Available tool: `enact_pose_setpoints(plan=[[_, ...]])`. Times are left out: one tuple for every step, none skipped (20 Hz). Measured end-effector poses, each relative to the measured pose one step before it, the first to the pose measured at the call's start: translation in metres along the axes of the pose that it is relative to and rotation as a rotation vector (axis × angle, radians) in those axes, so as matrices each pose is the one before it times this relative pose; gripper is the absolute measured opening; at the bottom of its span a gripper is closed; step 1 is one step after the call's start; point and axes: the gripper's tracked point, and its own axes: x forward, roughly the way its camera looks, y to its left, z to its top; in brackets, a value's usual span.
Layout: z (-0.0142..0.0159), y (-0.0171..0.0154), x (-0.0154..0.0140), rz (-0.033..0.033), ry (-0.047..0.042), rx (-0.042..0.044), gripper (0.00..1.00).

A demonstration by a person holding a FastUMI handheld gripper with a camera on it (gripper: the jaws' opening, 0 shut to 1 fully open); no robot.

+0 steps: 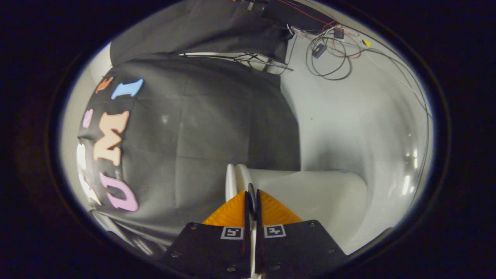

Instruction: Open the toilet lid.

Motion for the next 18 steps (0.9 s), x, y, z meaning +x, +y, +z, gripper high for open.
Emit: enact_pose_setpoints(plan=[[-0.00177, -0.00040, 0.00928, 0.00463, 0.00000, -0.00143, 0.03], [-0.00166, -0.00098, 0.00405, -0.00435, 0.01094, -0.01624, 0.03], [-0.00085, 0.00330, -0.00052, 0.00384, 0.00455, -0.02071, 0.03], [0.00023, 0.00443, -0.00204, 0.00608, 0.00693, -0.02646, 0.03], [0.00048, 0.00933, -0.00128, 0.01508, 0.00249, -0.02558, 0.03], [0.00094, 0.00727, -0.00010, 0.01057, 0.00205, -0.02174, 0.03], [0.00079, 0.00821, -0.00256, 0.00471, -0.00081, -0.01951, 0.03], [0.00105, 0.00640, -0.00213, 0.00390, -0.00238, -0.01934, 0.03], [0.00094, 0.00946, -0.00319, 0.00305, -0.00425, -0.01887, 0.03], [0.00120, 0.01199, -0.00204, 0.01224, -0.00678, -0.01654, 0.03], [0.00112, 0.01698, -0.00415, 0.02244, -0.00590, -0.01479, 0.03], [0.00057, 0.01720, -0.00220, 0.02363, -0.00302, -0.01858, 0.03], [-0.00166, 0.01739, -0.00441, 0.01943, 0.00305, -0.02671, 0.03], [0.00109, 0.01839, -0.00261, 0.02094, 0.00162, -0.03051, 0.03], [-0.00099, 0.02065, -0.00308, 0.02396, 0.00551, -0.03253, 0.03], [-0.00170, 0.02080, -0.00128, 0.02404, 0.00750, -0.03560, 0.03], [-0.00232, 0.02501, -0.00147, 0.02396, 0.01052, -0.04174, 0.03], [-0.00251, 0.02197, 0.00013, 0.02240, 0.00966, -0.04380, 0.03]])
